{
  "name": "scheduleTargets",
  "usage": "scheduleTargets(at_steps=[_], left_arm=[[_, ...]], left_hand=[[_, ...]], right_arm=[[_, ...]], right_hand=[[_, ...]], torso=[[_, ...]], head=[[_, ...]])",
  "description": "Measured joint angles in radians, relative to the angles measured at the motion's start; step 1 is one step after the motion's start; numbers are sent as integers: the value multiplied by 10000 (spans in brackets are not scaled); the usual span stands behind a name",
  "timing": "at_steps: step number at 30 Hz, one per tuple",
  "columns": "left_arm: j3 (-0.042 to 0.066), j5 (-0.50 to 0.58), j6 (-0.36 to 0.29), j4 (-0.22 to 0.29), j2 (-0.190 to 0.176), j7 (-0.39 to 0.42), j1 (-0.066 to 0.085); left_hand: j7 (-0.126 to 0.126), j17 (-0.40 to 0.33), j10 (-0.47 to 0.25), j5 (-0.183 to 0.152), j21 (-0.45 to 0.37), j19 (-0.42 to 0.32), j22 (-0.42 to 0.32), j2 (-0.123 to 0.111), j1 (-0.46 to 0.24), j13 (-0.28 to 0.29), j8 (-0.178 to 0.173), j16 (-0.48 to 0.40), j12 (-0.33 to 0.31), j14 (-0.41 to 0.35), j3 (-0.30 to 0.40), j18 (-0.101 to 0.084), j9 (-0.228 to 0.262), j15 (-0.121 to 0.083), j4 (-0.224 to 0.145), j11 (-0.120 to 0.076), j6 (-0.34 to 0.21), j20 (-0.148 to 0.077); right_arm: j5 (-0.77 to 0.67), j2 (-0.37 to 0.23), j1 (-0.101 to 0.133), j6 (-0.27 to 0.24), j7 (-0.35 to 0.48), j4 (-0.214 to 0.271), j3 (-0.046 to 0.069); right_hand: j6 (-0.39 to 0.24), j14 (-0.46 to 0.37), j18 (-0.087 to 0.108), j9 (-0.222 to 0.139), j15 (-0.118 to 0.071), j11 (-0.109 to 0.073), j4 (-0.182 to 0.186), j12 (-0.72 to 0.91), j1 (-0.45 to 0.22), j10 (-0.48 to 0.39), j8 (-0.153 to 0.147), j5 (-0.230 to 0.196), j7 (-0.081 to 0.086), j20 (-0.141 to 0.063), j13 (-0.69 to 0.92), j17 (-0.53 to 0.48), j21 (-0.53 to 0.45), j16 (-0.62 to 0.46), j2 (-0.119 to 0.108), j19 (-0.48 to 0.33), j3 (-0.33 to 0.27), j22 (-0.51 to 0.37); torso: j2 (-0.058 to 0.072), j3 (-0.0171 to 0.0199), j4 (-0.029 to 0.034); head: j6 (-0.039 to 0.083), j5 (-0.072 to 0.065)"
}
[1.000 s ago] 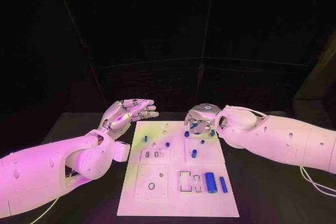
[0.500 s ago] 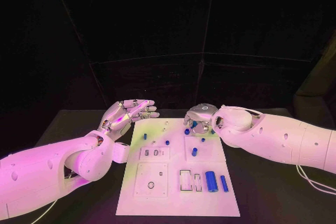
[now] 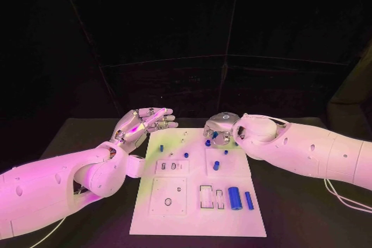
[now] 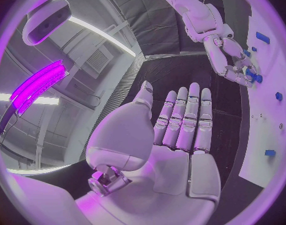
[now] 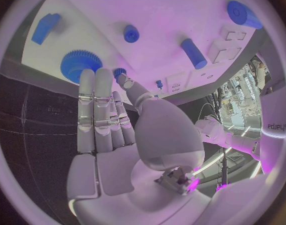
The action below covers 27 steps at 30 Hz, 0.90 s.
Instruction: Assemble the parts on the task board
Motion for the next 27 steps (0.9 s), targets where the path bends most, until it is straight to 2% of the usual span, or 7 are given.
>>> scheduleTargets(at_steps=[17,27], left_arm=[[0,-3,38,-58,55,-100,1],[0,-4,56,-115,76,-163,2]], left_hand=[[0,-13,0,0,-45,0,-28,38,-37,1,-38,-47,0,0,1,0,-23,0,0,0,0,0],[0,-12,0,0,-44,0,-27,37,-37,-7,-38,-47,-37,-1,1,-1,-22,-1,0,0,-1,0]], right_arm=[[86,358,-6,235,176,-458,-6],[142,452,-14,423,283,-566,-7]], right_hand=[[226,0,0,22,0,0,37,0,-48,1,0,-42,118,2,2,176,175,253,48,-75,345,94],[226,0,0,21,0,0,9,0,-48,1,0,-42,118,37,2,196,218,253,48,-110,373,107]], torso=[[-4,10,-15],[-10,11,-15]], head=[[-183,34],[-225,58]])
